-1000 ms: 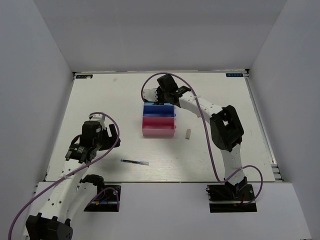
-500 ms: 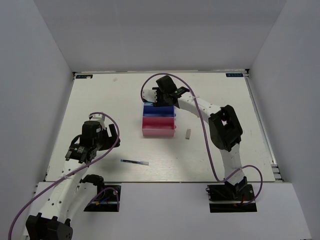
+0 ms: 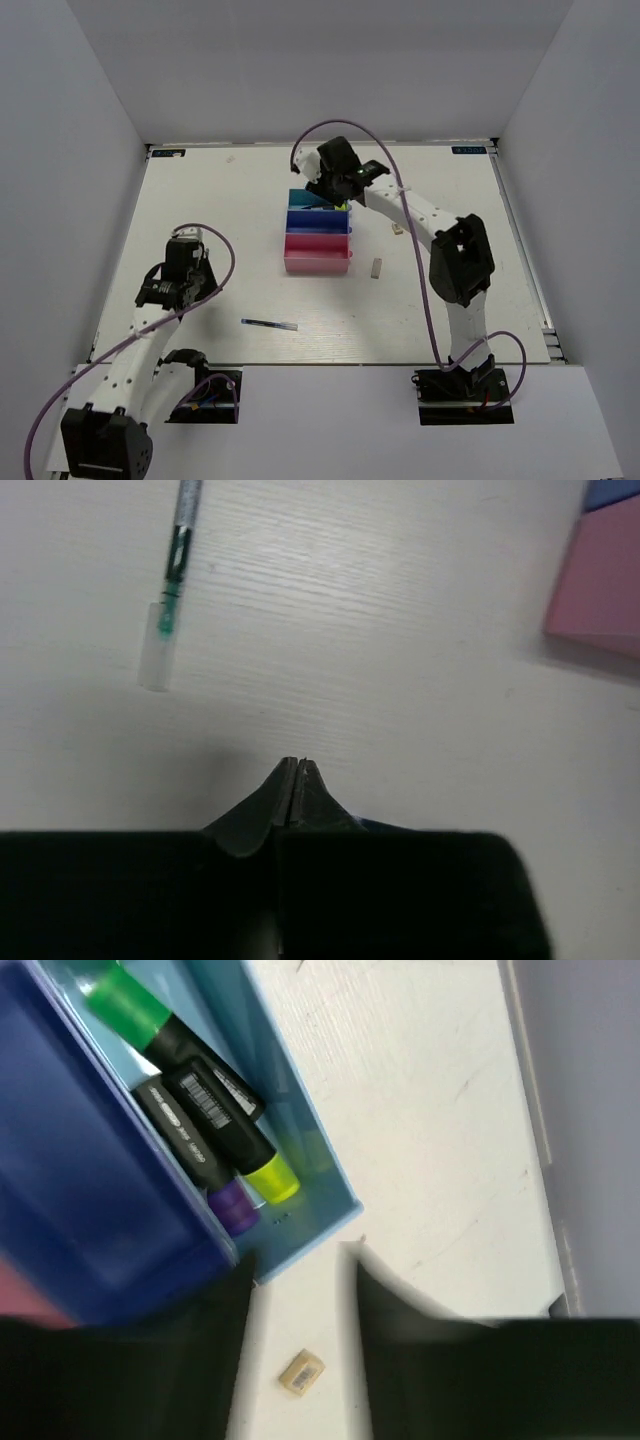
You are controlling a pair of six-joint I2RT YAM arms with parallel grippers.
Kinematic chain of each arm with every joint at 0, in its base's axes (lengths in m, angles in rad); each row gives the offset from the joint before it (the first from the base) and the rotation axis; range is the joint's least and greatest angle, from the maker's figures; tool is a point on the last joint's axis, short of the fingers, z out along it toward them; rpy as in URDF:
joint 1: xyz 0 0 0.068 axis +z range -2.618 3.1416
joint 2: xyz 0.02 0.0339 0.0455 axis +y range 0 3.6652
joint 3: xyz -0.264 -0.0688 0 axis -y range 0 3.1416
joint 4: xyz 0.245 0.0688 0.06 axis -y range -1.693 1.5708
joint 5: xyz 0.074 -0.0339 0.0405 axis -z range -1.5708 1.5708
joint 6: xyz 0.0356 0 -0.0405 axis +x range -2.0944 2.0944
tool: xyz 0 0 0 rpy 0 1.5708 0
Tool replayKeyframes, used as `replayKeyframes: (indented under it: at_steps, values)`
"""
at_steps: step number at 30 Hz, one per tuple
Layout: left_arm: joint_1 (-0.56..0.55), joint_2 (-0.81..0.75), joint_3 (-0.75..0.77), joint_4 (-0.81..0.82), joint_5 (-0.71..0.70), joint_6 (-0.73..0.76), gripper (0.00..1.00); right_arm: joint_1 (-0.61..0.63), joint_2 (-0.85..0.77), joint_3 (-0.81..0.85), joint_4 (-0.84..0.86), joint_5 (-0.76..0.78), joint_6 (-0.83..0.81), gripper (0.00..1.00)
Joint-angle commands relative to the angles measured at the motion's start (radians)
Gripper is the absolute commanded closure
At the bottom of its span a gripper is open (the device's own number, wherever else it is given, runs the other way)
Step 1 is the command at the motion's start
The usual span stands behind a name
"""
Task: Sort the stationery into containers
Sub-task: Place the pen in the storage box, then pick up the pen from the center of the board.
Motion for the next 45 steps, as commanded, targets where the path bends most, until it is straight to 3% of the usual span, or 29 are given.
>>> replayKeyframes:
  at_steps: [1,2,3,4,5,6,7,13,18,25,28,29,33,37,38,41,42,44,45]
  values:
    - [0.076,0.125,0.050,-0.010,-0.040,-0.043,0.79,-0.060,-0.133,0.159,-0.250,-0.068,0.368,0.40]
    - [0.088,0.196,0.066,-0.020,-0.050,-0.045,0.64,-0.070,-0.141,0.156,-0.290,-0.103,0.391,0.31]
    - [0.117,0.262,0.083,-0.027,-0.049,-0.049,0.52,-0.083,-0.173,0.127,-0.343,-0.233,0.412,0.26]
    - [0.120,0.290,0.121,-0.049,-0.060,-0.040,0.48,-0.108,-0.187,0.107,-0.365,-0.270,0.460,0.36]
    - [0.120,0.339,0.158,-0.050,-0.093,-0.034,0.48,-0.131,-0.243,0.028,-0.395,-0.300,0.472,0.58]
    - [0.119,0.379,0.178,-0.038,-0.098,-0.004,0.48,-0.155,-0.294,-0.051,-0.399,-0.388,0.480,1.00]
    - [0.120,0.397,0.184,-0.008,-0.106,0.007,0.48,-0.166,-0.322,-0.135,-0.393,-0.410,0.495,1.00]
    - [0.120,0.624,0.285,0.062,-0.145,0.107,0.48,-0.260,-0.632,-0.550,-0.184,-0.498,0.528,0.99]
    - [0.122,0.778,0.360,0.075,-0.190,0.196,0.48,-0.306,-0.770,-0.703,-0.158,-0.551,0.555,0.97]
    - [0.131,0.874,0.399,0.105,-0.190,0.282,0.51,-0.350,-0.844,-0.766,-0.140,-0.617,0.601,0.97]
    - [0.140,0.897,0.377,0.124,-0.164,0.276,0.58,-0.367,-0.856,-0.774,-0.135,-0.636,0.612,0.97]
    - [0.140,0.899,0.361,0.141,-0.156,0.273,0.67,-0.376,-0.861,-0.783,-0.132,-0.642,0.618,0.97]
    - [0.146,0.917,0.330,0.155,-0.130,0.261,0.86,-0.406,-0.865,-0.791,-0.126,-0.656,0.623,0.97]
    - [0.145,0.901,0.357,0.134,-0.121,0.227,0.98,-0.432,-0.870,-0.797,-0.117,-0.671,0.626,0.97]
    - [0.142,0.879,0.369,0.126,-0.100,0.209,0.99,-0.435,-0.870,-0.801,-0.118,-0.679,0.626,0.96]
    - [0.102,0.810,0.460,0.085,-0.019,0.166,0.99,-0.447,-0.865,-0.814,-0.107,-0.692,0.612,0.56]
    - [0.081,0.781,0.507,0.054,0.000,0.118,0.99,-0.453,-0.861,-0.814,-0.110,-0.703,0.609,0.48]
    - [0.044,0.743,0.593,0.049,0.130,0.071,0.99,-0.458,-0.858,-0.814,-0.110,-0.709,0.607,0.50]
    - [0.013,0.740,0.616,0.049,0.159,0.061,0.99,-0.461,-0.853,-0.817,-0.109,-0.709,0.609,0.56]
